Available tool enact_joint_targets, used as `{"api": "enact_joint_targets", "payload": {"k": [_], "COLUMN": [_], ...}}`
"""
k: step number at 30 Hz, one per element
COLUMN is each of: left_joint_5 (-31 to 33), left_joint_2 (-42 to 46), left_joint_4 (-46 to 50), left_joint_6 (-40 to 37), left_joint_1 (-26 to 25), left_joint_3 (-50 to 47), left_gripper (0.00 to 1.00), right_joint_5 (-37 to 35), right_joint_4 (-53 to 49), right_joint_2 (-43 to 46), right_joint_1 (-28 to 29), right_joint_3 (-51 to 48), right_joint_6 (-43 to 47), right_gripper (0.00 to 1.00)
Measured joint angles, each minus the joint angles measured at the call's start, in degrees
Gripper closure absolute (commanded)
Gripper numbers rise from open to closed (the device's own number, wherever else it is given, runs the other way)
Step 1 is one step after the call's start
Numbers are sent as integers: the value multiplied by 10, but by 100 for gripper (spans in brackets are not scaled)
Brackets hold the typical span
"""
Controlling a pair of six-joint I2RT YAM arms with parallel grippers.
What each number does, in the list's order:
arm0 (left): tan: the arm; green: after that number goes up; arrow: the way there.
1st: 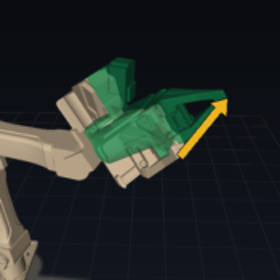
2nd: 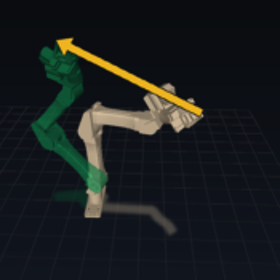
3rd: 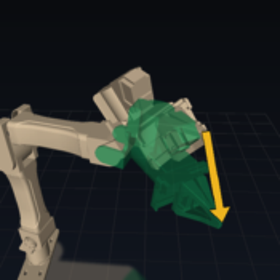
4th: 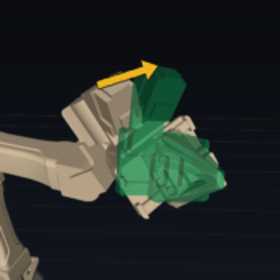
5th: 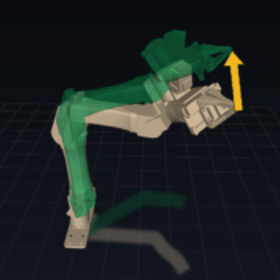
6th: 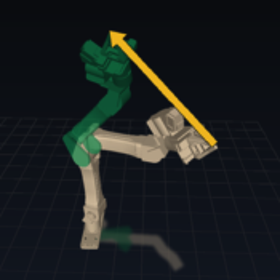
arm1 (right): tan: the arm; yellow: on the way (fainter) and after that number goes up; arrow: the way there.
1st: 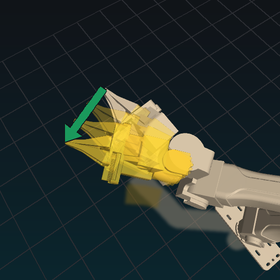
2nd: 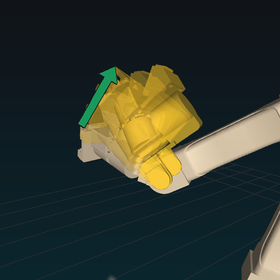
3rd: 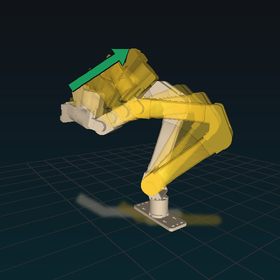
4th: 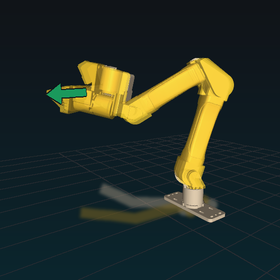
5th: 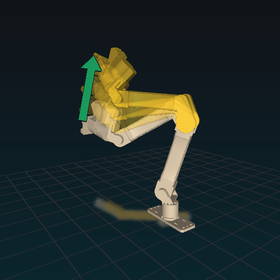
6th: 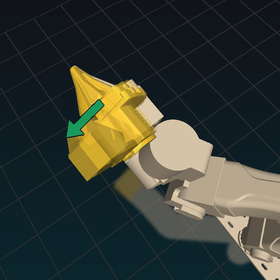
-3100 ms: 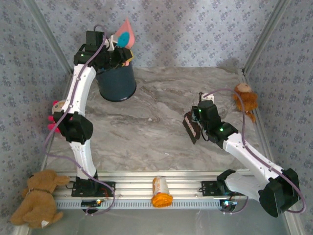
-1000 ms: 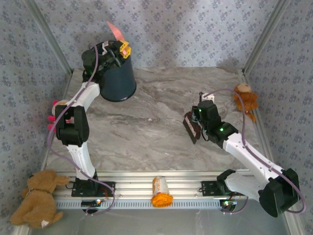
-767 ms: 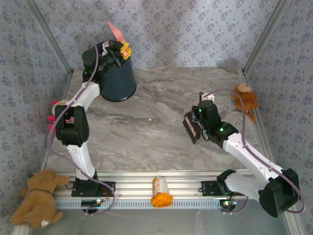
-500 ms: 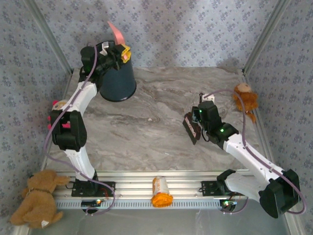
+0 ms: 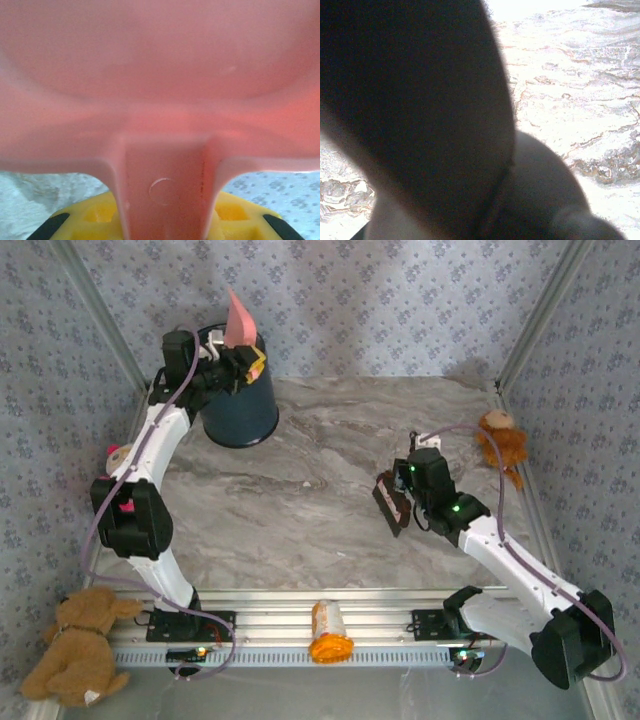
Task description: Sweep away the paper scraps from the table
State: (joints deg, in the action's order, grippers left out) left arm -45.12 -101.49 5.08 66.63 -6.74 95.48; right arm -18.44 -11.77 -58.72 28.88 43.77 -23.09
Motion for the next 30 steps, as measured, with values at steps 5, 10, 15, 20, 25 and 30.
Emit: {"api": "enact_joint_targets", "payload": {"k": [5, 10, 15, 20, 25, 30], "left_joint_5": [35, 74, 131, 193, 265, 346], "left_joint_2": [16, 35, 37, 37, 28, 11], "left_joint_4": [129, 238, 342, 428, 498, 536], "left_joint_6": [-130, -244, -360, -463, -538, -590], "left_joint_1": [-3, -14, -38, -75, -116, -160], "left_joint_3": [35, 65, 108, 131, 161, 177], "left_gripper": [100, 100, 100, 100, 100, 100], "right_joint_5": [9, 14, 18, 24, 30, 33], "right_joint_4": [4, 10, 14, 18, 21, 23], "right_joint_2": [9, 13, 19, 25, 30, 35], "right_joint_1": [-8, -12, -16, -22, -28, -35], "right_joint_3": [-12, -16, -20, -29, -39, -48], "right_joint_6": [-7, -11, -16, -20, -27, -31], "right_gripper": [100, 100, 100, 100, 100, 100]}}
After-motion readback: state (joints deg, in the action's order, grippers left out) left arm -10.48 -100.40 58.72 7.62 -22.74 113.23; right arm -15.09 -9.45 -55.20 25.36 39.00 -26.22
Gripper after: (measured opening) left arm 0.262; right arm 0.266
